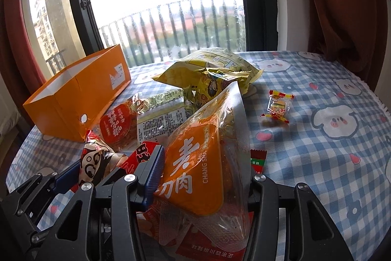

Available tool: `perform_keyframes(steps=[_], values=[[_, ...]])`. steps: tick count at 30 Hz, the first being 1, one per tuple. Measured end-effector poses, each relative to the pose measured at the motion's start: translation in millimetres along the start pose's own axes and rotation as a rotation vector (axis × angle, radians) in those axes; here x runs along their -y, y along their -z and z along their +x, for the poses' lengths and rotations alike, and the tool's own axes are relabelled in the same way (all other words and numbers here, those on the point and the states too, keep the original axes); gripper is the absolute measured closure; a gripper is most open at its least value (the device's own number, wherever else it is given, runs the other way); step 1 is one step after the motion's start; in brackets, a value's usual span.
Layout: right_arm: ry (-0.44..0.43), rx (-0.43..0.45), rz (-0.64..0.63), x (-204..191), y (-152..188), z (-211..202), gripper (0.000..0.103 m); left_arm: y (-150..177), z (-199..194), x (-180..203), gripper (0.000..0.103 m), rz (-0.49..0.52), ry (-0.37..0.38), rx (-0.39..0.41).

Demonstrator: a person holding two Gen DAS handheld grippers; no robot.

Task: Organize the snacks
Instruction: 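Lift both bags and carry them toward the orange box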

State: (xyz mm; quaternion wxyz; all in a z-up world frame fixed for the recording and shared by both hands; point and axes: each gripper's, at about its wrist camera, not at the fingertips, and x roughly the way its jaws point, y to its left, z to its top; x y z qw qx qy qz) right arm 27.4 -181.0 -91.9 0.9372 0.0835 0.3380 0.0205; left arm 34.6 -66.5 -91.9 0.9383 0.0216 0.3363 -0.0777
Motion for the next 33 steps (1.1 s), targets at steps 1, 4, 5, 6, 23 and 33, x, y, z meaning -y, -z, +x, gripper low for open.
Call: perform_keyframes(steps=[1, 4, 5, 6, 23, 33], values=[[0.0, 0.005, -0.002, -1.6, -1.0, -1.8, 0.05, -0.7, -2.2, -1.0, 0.063, -0.003, 0.005, 0.005], [-0.001, 0.023, -0.005, -6.1, -3.7, -7.7, 0.05, -3.1, -9.1, -3.3, 0.071, -0.003, 0.016, 0.029], [-0.002, 0.03, -0.007, -8.5, -4.6, -10.2, 0.05, -3.8, -10.6, -3.7, 0.073, -0.001, 0.016, 0.036], [-0.001, 0.037, -0.011, -10.5, -5.9, -12.2, 0.05, -4.4, -11.6, -4.4, 0.074, -0.003, 0.017, 0.04], [0.029, 0.036, -0.022, -8.4, -4.4, -11.2, 0.051, -2.7, 7.6, -0.3, 0.002, -0.032, 0.054, -0.029], [0.004, -0.05, 0.01, 4.8, 7.6, 14.8, 0.05, 6.8, 35.1, -1.3, 0.001, -0.019, -0.04, -0.142]])
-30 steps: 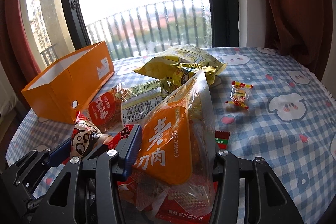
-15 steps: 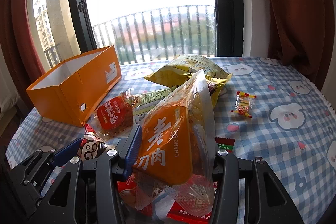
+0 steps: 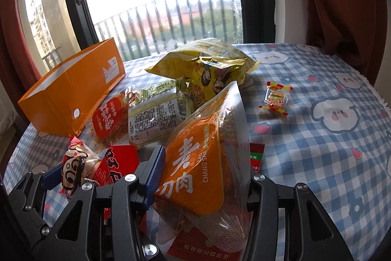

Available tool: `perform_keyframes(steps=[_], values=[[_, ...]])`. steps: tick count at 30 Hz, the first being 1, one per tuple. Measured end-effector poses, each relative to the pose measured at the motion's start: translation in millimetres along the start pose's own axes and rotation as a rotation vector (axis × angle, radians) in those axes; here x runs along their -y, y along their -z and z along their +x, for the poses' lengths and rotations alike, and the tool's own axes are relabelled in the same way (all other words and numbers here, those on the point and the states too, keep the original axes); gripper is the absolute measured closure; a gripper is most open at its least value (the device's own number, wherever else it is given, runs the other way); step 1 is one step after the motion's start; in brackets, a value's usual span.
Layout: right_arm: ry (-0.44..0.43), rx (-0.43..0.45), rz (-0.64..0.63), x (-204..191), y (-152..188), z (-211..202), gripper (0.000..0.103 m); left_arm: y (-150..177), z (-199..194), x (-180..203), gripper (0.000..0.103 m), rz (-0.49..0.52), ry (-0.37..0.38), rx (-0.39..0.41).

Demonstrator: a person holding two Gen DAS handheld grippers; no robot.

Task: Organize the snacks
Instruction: 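Lift both bags and carry them toward the orange box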

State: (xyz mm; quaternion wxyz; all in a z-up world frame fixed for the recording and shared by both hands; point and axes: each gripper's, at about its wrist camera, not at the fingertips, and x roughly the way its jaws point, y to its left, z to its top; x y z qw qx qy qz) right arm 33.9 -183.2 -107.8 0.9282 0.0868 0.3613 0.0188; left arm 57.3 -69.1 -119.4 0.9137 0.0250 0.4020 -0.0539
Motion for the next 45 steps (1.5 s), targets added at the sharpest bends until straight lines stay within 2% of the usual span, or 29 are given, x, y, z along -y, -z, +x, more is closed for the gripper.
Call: perform_keyframes(steps=[3, 7, 13, 20, 45], values=[[-0.013, -0.017, -0.002, -2.1, 2.9, 6.7, 0.05, 0.9, -1.4, -2.8, 0.002, -0.011, 0.008, 0.0], [-0.026, -0.024, 0.003, -2.2, 3.1, 8.3, 0.05, 2.3, -6.0, -1.0, 0.014, 0.001, 0.013, -0.002], [-0.054, -0.017, 0.015, -6.0, 1.1, 1.4, 0.05, 0.1, -16.1, -2.9, 0.023, -0.015, 0.053, -0.002], [-0.045, 0.036, 0.005, -12.7, -6.2, -17.4, 0.05, -5.2, -35.2, -3.1, 0.024, -0.012, 0.06, 0.056], [-0.057, 0.279, -0.056, -52.7, -55.7, -74.4, 0.05, -50.0, -95.1, -22.1, 0.026, 0.009, 0.003, 0.283]])
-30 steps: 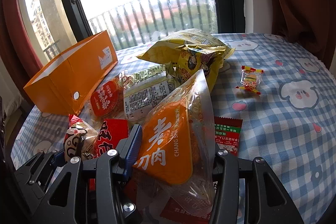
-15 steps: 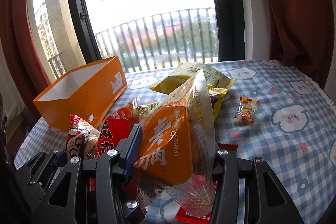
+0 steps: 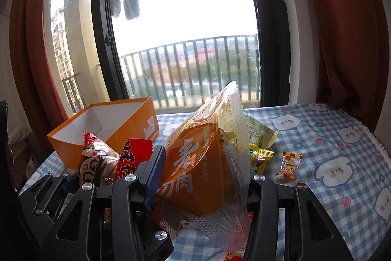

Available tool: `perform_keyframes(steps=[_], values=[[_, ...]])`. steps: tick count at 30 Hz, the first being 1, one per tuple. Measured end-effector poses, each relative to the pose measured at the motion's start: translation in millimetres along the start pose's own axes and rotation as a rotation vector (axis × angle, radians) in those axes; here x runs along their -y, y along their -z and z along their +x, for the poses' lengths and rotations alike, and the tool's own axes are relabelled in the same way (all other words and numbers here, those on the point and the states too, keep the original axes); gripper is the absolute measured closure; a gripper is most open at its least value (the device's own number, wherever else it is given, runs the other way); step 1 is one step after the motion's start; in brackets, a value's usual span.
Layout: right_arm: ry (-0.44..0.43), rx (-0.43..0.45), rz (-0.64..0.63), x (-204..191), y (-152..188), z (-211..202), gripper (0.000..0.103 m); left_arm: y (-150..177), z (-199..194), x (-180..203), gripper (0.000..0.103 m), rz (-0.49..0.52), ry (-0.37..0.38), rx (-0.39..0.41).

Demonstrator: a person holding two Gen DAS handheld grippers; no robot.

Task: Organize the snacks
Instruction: 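Lift both bags and carry them toward the orange box, then lower both bags into the orange box and open both tools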

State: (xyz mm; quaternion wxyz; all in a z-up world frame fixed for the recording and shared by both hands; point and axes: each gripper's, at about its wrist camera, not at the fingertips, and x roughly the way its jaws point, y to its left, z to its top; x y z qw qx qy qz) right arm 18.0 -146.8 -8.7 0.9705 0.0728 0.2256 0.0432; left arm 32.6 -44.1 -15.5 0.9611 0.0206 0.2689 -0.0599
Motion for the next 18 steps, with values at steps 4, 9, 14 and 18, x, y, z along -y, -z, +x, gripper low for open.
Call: perform_keyframes(steps=[4, 9, 14, 18], values=[[-0.014, 0.026, -0.011, -7.5, -10.1, 0.5, 0.05, -7.6, -2.8, -7.9, 0.026, -0.007, -0.012, 0.029], [-0.037, 0.058, -0.026, -20.8, -23.5, 5.1, 0.05, -19.1, -5.9, -19.2, 0.026, -0.015, -0.034, 0.063], [-0.051, 0.094, -0.024, -36.4, -36.3, 10.1, 0.05, -31.1, -1.7, -32.7, 0.026, -0.023, -0.042, 0.081], [-0.078, 0.11, -0.02, -48.6, -47.4, 19.3, 0.05, -39.2, -3.9, -43.7, 0.026, -0.023, -0.071, 0.1]])
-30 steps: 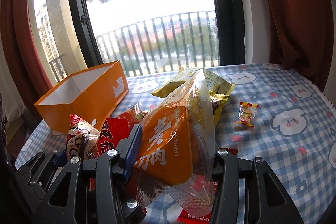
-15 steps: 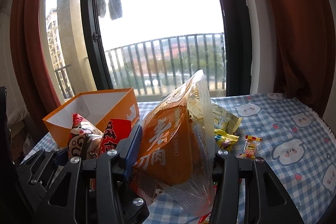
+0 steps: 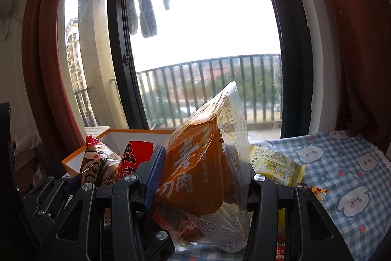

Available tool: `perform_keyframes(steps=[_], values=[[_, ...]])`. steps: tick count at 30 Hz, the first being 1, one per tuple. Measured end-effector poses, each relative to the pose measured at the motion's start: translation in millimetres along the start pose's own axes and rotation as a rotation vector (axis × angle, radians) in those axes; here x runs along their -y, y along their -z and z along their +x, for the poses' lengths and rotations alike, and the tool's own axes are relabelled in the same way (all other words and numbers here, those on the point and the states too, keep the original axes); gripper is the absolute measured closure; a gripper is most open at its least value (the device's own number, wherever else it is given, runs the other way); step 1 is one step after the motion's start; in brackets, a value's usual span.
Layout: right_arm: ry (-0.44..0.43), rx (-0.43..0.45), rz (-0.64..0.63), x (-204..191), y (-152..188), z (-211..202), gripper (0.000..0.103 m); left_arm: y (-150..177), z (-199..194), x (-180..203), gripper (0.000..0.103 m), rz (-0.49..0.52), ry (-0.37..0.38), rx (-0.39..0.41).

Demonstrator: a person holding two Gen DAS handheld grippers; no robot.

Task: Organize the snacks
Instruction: 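Lower both bags into the orange box and open both tools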

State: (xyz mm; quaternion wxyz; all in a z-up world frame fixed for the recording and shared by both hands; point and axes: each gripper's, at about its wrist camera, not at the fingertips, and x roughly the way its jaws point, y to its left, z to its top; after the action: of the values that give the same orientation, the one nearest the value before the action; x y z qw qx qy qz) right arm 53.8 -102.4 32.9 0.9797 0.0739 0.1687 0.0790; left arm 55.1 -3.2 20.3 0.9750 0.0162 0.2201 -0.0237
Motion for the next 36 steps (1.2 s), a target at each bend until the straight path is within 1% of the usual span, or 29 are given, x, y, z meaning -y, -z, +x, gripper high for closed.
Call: perform_keyframes(steps=[3, 9, 14, 17, 19, 21, 22, 26, 28, 31, 33, 35, 36], values=[[-0.016, 0.009, 0.0, -8.2, -6.4, 11.4, 0.05, -6.0, 7.7, -9.4, 0.026, -0.012, -0.018, 0.0], [-0.047, -0.008, -0.008, -28.1, -16.5, 43.9, 0.05, -15.1, 29.8, -34.8, 0.026, -0.044, -0.051, -0.023], [-0.076, -0.033, -0.001, -44.9, -17.2, 72.7, 0.05, -20.3, 46.5, -55.2, 0.026, -0.068, -0.089, -0.032], [-0.1, -0.029, 0.023, -53.4, -19.4, 89.9, 0.05, -25.0, 59.5, -67.9, 0.026, -0.089, -0.116, -0.035], [-0.117, -0.032, 0.052, -58.7, -19.9, 103.5, 0.05, -26.4, 70.6, -77.4, 0.026, -0.105, -0.118, -0.058], [-0.115, -0.038, 0.052, -67.1, -20.2, 116.3, 0.05, -25.4, 82.3, -88.0, 0.026, -0.128, -0.119, -0.099], [-0.116, -0.041, 0.052, -70.4, -19.8, 122.1, 0.05, -24.4, 86.2, -93.1, 0.026, -0.145, -0.126, -0.105], [-0.136, -0.092, 0.061, -84.2, -13.9, 149.6, 0.05, -16.7, 100.6, -105.8, 0.025, -0.16, -0.186, -0.119], [-0.148, -0.13, 0.062, -88.7, -8.2, 163.9, 0.05, -12.1, 111.0, -110.8, 0.025, -0.164, -0.204, -0.14], [-0.143, -0.191, 0.061, -91.7, 0.9, 181.9, 0.05, -3.8, 125.9, -115.3, 0.024, -0.177, -0.199, -0.189], [-0.116, -0.213, 0.06, -91.6, 6.5, 189.1, 0.05, 0.7, 135.7, -115.8, 0.024, -0.19, -0.185, -0.223], [-0.093, -0.222, 0.052, -90.8, 10.6, 193.7, 0.049, 4.1, 141.5, -118.1, 0.021, -0.227, -0.141, -0.244], [-0.089, -0.226, 0.045, -91.0, 10.4, 194.7, 0.049, 3.1, 141.5, -119.0, 0.02, -0.233, -0.135, -0.239]])
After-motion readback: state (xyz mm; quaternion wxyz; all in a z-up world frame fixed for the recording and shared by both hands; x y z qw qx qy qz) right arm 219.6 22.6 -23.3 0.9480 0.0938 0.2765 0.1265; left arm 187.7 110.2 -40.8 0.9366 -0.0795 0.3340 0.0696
